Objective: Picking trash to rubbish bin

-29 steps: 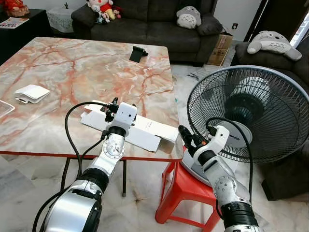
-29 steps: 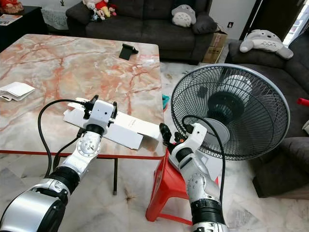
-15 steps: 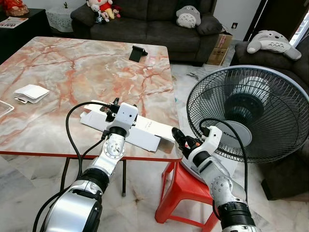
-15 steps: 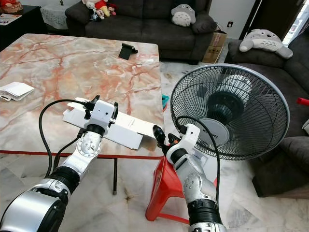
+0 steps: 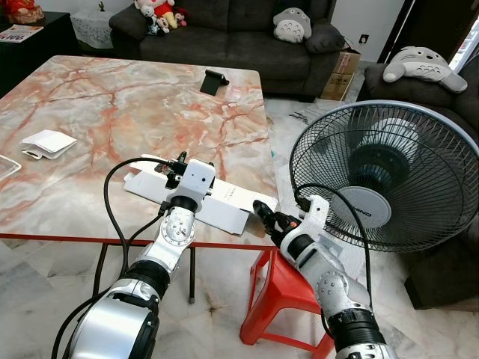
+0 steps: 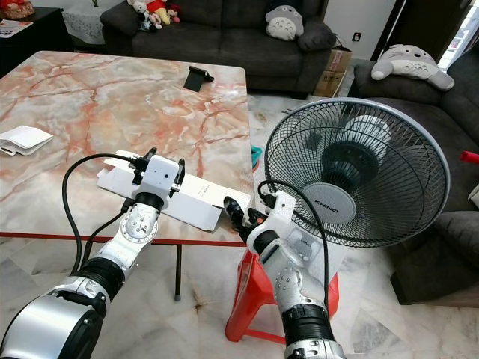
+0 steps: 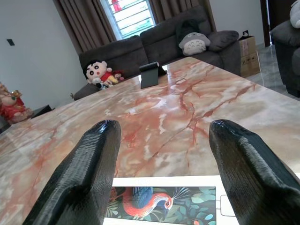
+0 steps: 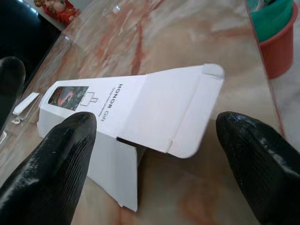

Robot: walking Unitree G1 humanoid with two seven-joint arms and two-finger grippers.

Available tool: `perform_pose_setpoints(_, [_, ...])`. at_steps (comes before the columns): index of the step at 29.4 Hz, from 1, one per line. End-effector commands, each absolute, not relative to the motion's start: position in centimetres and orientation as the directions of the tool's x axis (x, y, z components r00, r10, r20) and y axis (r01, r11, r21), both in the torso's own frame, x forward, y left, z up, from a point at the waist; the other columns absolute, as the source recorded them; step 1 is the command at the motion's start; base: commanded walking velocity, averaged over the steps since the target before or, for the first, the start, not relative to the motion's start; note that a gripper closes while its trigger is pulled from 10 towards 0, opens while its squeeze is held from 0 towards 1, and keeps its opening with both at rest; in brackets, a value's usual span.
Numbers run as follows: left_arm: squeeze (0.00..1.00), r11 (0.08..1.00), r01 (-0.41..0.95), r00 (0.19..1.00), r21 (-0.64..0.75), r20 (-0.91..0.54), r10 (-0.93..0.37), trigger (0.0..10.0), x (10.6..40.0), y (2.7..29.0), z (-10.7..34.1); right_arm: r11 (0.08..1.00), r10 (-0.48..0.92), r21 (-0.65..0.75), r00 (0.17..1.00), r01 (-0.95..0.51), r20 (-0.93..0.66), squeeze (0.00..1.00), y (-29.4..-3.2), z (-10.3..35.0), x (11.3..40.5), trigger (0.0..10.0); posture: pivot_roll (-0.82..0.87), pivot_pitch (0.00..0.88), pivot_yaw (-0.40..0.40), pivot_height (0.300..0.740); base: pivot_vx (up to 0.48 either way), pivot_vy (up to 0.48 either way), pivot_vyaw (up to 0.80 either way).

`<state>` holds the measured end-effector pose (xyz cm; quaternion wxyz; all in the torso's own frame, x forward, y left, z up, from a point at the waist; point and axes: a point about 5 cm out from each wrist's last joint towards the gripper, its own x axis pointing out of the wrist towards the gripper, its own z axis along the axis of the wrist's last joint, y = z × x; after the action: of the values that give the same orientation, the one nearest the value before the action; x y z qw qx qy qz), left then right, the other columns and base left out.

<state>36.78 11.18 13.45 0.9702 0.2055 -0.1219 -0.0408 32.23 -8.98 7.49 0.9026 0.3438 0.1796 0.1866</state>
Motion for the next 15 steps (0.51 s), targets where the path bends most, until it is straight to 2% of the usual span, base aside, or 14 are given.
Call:
perform_pose_setpoints(1, [0.0,0.918,0.04,0.963,0.396,0.232,-0.141,10.0,36.76,10.87,13.69,0.7,0.477,0.676,0.856,-0.232,-0.201,0.0,-8.48,7.46,32.37,10.0,-0.06,0.022,-0.107,0.74,0.0,0.0,0.0])
perform_pose_setpoints(15, [0.0,0.918,0.046,0.958,0.393,0.242,-0.152,10.0,36.66,10.83,13.77,0.71,0.466,0.666,0.862,-0.231,-0.198,0.0,-7.9,7.13,32.94,10.0,-0.04,0.011,-0.101,0.74,0.0,0.0,0.0])
